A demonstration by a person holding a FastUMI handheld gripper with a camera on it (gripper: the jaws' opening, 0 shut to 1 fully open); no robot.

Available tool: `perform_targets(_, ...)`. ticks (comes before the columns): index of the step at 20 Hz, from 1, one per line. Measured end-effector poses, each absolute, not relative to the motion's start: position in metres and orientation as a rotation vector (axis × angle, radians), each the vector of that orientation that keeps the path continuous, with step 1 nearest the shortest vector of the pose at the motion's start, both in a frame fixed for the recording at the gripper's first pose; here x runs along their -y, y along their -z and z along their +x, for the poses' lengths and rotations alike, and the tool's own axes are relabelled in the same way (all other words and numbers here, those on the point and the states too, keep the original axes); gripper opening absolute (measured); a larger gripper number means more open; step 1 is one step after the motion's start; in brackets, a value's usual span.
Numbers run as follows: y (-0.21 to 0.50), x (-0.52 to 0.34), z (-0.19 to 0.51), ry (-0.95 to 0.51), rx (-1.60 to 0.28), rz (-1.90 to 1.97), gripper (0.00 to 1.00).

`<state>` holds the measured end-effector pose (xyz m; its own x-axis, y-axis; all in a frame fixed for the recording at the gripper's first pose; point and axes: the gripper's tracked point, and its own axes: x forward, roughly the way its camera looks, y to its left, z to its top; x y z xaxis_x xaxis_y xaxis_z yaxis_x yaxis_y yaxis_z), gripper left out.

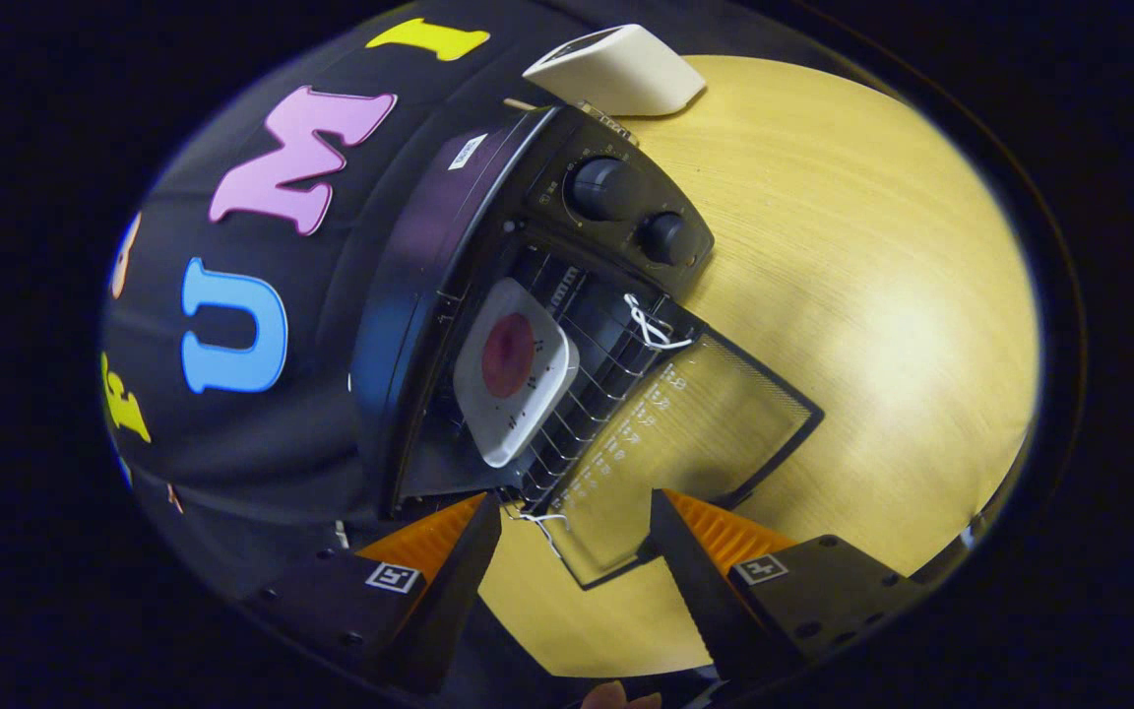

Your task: Open the toaster oven, put the food inside, and close the toaster oven door.

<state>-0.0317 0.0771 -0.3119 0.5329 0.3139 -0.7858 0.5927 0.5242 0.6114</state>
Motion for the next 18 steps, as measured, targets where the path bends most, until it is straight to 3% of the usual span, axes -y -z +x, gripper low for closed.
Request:
perform_targets(10, 0.323, -0.086, -0.109, -0.103, -1.13, 0.474, 0.99)
perform_targets(18, 0.357, -0.101, -0.13, -0.172, -1.192, 0.224, 0.99)
